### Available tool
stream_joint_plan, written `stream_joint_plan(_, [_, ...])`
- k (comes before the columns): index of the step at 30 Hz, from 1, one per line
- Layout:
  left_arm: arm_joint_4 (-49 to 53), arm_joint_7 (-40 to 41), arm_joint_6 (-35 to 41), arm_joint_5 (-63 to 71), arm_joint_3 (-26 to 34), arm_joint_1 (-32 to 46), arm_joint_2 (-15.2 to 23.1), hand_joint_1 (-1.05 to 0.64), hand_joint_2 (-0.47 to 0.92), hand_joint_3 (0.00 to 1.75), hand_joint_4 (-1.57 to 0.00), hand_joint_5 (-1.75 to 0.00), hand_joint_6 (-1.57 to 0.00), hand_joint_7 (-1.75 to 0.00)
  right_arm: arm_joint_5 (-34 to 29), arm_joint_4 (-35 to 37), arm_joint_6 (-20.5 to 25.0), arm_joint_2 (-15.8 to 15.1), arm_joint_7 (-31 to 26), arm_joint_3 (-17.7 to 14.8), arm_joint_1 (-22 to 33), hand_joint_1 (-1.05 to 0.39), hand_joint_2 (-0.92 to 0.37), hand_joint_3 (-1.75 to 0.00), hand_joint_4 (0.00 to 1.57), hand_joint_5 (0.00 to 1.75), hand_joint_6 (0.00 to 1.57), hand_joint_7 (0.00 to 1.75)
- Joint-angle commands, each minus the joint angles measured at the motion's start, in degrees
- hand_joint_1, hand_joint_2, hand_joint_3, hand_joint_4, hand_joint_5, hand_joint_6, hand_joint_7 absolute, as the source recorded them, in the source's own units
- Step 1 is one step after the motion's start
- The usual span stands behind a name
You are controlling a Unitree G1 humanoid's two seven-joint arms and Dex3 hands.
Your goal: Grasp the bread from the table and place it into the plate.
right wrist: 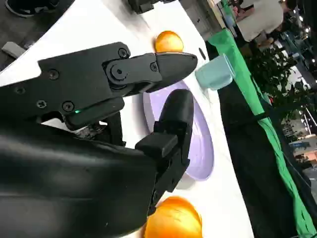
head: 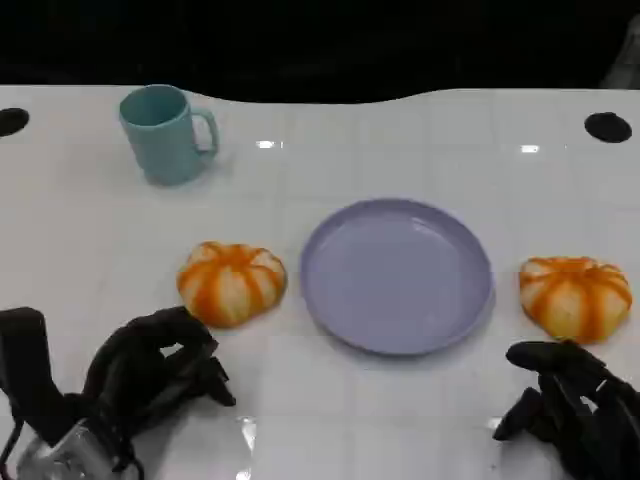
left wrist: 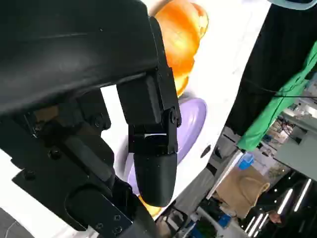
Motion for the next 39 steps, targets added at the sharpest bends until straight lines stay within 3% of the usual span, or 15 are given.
stream_joint_plan(1, [0.53, 0.5, -0.33, 0.65, -0.14, 1.06, 0.73, -1.05, 0.51, 0.01, -1.57, -0.83, -1.57, -0.54, -0.13, -0.9, 0.21, -0.93, -0.53, -0.18, 0.37, -0.62, -0.92, -0.21, 0.63, 1.48, 0.7, 0.95])
stream_joint_plan(19, [1.41, -1.3, -5.95, 2.13, -1.34, 1.89, 1.13, -1.05, 0.55, 0.01, -1.57, -0.77, -1.57, -0.48, 0.89, -0.76, 0.09, -1.02, 0.0, -0.07, 0.34, -0.65, -0.92, -0.19, 0.62, 1.51, 0.71, 0.97])
stream_joint_plan(26, [2.33, -3.29, -9.54, 2.54, -1.6, 1.52, 1.22, -1.05, 0.58, 0.02, -1.57, -0.67, -1.57, -0.38, 0.61, -0.83, -0.21, -1.06, -0.02, -0.06, 0.41, -0.65, -0.92, -0.19, 0.62, 1.5, 0.71, 0.96])
stream_joint_plan(27, [2.51, -2.9, -13.21, 4.0, -2.23, 1.76, 1.3, -1.05, 0.58, 0.02, -1.57, -0.67, -1.57, -0.38, 0.72, -1.07, 0.03, -0.97, -0.21, -0.08, 0.5, -0.65, -0.92, -0.19, 0.62, 1.5, 0.71, 0.96])
stream_joint_plan(30, [3.13, 1.09, -25.1, 10.26, -4.69, 1.64, 1.98, -1.05, 0.68, 0.02, -1.57, -0.35, -1.52, -0.08, 0.0, -1.16, -0.52, -1.1, -0.48, 0.15, 0.53, -0.65, -0.92, -0.2, 0.63, 1.49, 0.72, 0.96])
stream_joint_plan(34, [5.51, 2.37, -31.21, 13.07, -5.9, 0.65, 2.79, -1.05, 0.73, 0.02, -1.55, -0.19, -1.43, 0.0, -0.27, -0.52, -1.46, -1.11, -0.14, 0.12, 0.35, -0.65, -0.92, -0.21, 0.62, 1.5, 0.71, 0.96])
stream_joint_plan(35, [5.01, 6.01, -33.53, 17.37, -7.59, 0.24, 4.31, -1.05, 0.73, 0.01, -1.54, -0.18, -1.43, 0.0, 0.13, -0.53, -1.0, -1.07, -0.1, 0.02, 0.29, -0.65, -0.92, -0.21, 0.62, 1.5, 0.71, 0.96])
stream_joint_plan(36, [4.69, 8.91, -35.33, 20.64, -8.94, -0.09, 5.46, -1.05, 0.8, 0.03, -1.44, -0.13, -1.27, 0.0, 0.43, -0.55, -0.66, -1.04, -0.07, -0.05, 0.25, -0.64, -0.92, -0.2, 0.63, 1.5, 0.71, 0.96])
stream_joint_plan(39, [4.35, 21.61, -39.9, 32.05, -12.81, -2.05, 8.42, -1.05, 0.87, 0.04, -1.27, -0.06, -1.1, 0.0, 0.45, -0.23, -0.82, -1.26, 0.2, -0.07, 0.11, -0.65, -0.92, -0.2, 0.63, 1.5, 0.71, 0.95])
